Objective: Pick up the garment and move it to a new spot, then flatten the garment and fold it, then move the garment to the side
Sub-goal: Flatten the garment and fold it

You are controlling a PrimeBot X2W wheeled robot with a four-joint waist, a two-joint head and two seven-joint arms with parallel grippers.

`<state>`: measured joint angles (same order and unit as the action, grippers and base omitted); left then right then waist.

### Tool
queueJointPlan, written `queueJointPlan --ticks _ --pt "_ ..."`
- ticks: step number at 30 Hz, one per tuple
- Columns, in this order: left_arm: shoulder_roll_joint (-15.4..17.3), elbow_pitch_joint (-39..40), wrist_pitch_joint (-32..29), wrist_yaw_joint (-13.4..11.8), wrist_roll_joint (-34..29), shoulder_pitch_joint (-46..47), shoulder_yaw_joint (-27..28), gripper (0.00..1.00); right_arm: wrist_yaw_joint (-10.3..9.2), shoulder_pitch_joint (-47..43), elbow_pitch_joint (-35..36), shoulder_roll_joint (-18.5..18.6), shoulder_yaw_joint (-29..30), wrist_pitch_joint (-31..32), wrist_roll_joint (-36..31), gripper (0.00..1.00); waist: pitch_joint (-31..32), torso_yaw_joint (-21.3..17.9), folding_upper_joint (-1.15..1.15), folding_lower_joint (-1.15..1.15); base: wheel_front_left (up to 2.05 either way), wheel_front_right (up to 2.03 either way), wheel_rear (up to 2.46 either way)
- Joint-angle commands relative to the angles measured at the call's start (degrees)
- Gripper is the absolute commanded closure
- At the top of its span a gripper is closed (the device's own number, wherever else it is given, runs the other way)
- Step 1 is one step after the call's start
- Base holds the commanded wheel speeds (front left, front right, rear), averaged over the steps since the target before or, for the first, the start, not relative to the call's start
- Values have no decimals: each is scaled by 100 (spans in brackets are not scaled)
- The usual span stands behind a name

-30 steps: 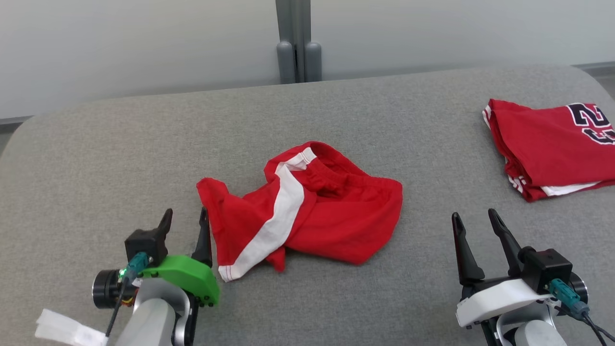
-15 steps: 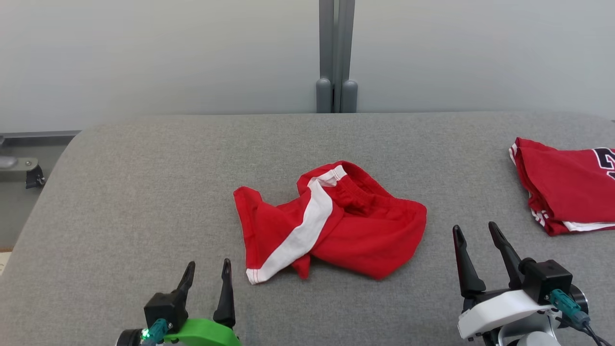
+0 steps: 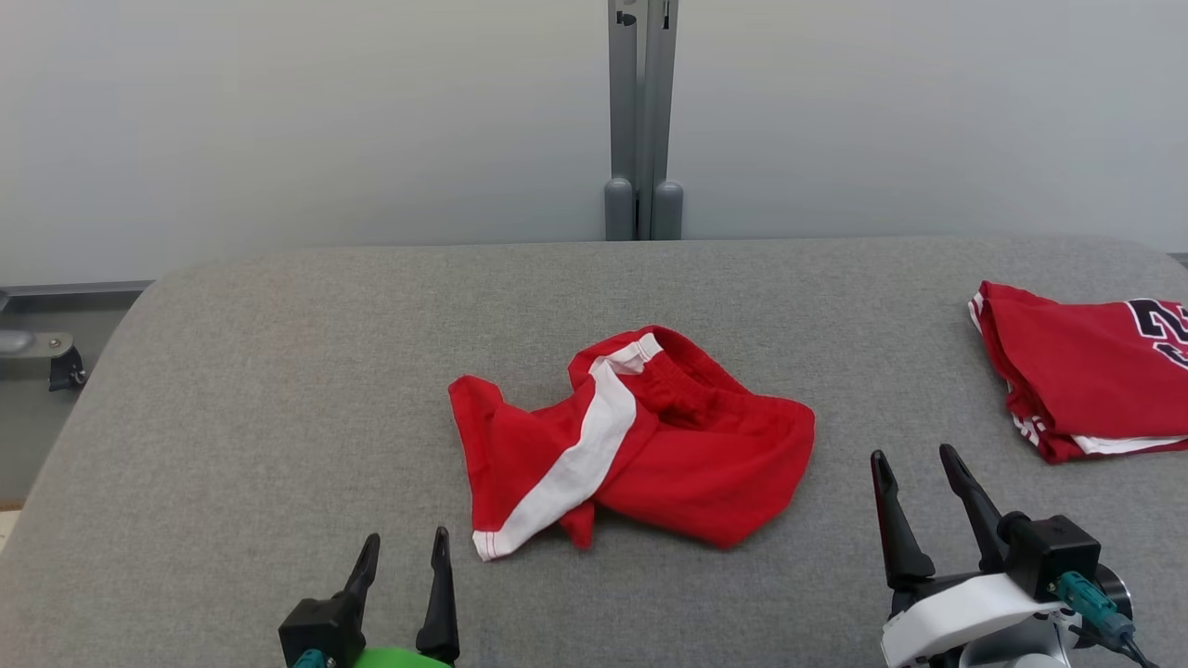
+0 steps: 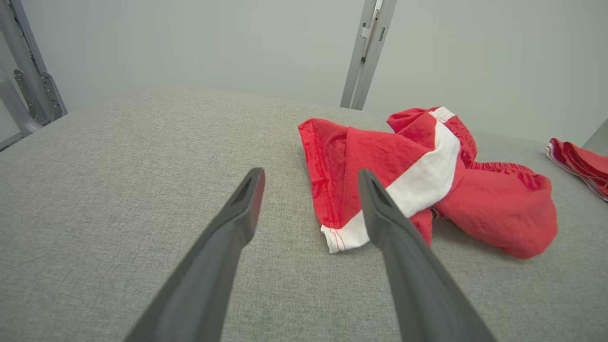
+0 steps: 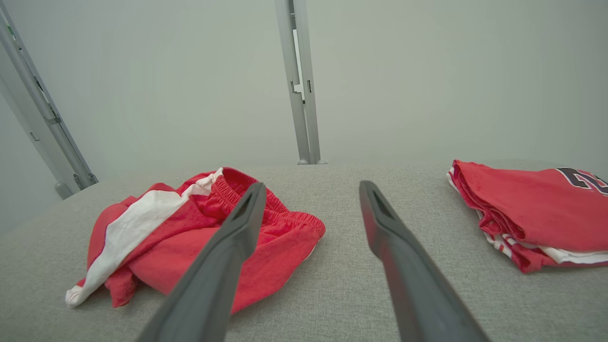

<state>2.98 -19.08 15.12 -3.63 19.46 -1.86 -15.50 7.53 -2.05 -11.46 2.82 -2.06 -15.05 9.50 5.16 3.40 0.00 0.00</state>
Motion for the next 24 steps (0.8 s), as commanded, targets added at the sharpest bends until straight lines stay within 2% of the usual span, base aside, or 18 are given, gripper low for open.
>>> queueJointPlan --ticks 1,8,17,24 --pt "-1 -4 2 -25 -33 -105 -7 0 -9 -49 3 14 -9 -17 19 0 -6 -7 0 0 0 0 0" --pt "-4 -128 2 8 9 -56 -49 0 -9 -29 17 15 -13 -17 27 0 -54 -21 0 0 0 0 0" --pt "-3 -1096 -461 229 221 524 -367 0 -9 89 16 15 -55 -17 11 0 -248 -158 0 0 0 0 0" --pt "-4 -1797 -522 184 640 1079 -466 0 -9 165 -2 15 -58 -17 -76 0 -478 -406 0 0 0 0 0"
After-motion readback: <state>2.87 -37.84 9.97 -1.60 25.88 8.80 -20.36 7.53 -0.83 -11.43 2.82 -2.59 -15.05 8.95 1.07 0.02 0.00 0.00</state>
